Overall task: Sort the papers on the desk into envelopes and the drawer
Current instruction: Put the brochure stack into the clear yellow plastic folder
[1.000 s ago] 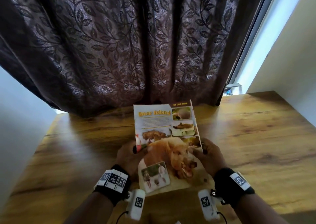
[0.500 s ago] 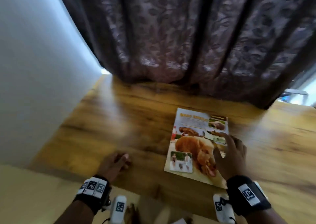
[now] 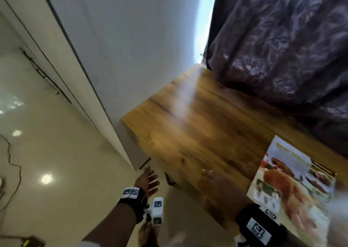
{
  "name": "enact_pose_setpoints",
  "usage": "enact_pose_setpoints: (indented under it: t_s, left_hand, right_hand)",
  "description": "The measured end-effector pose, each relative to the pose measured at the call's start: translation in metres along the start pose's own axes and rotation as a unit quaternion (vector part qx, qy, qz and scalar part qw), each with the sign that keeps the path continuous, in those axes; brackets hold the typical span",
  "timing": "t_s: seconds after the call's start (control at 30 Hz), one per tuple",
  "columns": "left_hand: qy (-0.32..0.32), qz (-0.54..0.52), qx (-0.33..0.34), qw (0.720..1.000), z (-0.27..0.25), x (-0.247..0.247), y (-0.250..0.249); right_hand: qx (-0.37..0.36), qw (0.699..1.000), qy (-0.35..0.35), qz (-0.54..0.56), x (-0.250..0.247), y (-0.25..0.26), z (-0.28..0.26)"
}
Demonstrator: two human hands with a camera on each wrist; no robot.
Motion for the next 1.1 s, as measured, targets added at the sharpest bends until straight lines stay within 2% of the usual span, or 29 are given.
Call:
enact_pose_setpoints:
  t_s: [0.07, 0.23, 0.4, 0.43, 0.53, 0.63, 0.87, 1.0, 1.1]
  left_hand:
    - [0.021, 0.002, -0.03, 0.999, 0.011, 0.012, 0.002]
    - [0.092, -0.023, -0.082, 0.992, 0.022, 0.04, -0.003]
    - [0.141, -0.167, -0.096, 0.971, 0.077, 0.048, 0.009]
    - [0.145, -0.181, -0.1, 0.968, 0.075, 0.051, 0.01]
    - [0.137, -0.215, -0.114, 0.96, 0.049, 0.053, 0.006]
    - [0.132, -0.242, -0.112, 0.955, 0.04, 0.044, 0.01]
    - [0.083, -0.254, -0.094, 0.959, 0.038, -0.012, 0.047]
    - [0.043, -0.206, -0.093, 0.973, 0.028, -0.034, 0.059]
    - [0.034, -0.188, -0.089, 0.978, 0.032, -0.052, 0.066]
  right_hand:
    - [0.036, 0.998, 0.048, 0.01, 0.004, 0.003, 0.003]
    - [0.093, 0.992, -0.008, 0.08, -0.003, 0.018, -0.01]
    - [0.14, 0.981, -0.033, 0.133, -0.006, 0.03, -0.023]
    - [0.139, 0.981, -0.03, 0.135, -0.005, 0.03, -0.027]
    - [0.128, 0.981, -0.015, 0.145, -0.005, 0.03, -0.035]
    - [0.095, 0.984, -0.033, 0.147, -0.009, 0.024, -0.04]
    - [0.061, 0.987, -0.055, 0.141, -0.025, 0.033, -0.033]
    - [0.039, 0.984, -0.028, 0.169, -0.018, 0.049, -0.017]
    - [0.052, 0.984, 0.034, 0.169, -0.009, 0.06, -0.006]
Point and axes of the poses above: each hand's wrist, its own z-axis towards the middle knuckle, its own x-axis out of the palm, y = z × x, the point moved 1 cm from there along z, towards the middle knuckle, and after that the axes turned 8 degrees about -x, right-handed, at the moved point
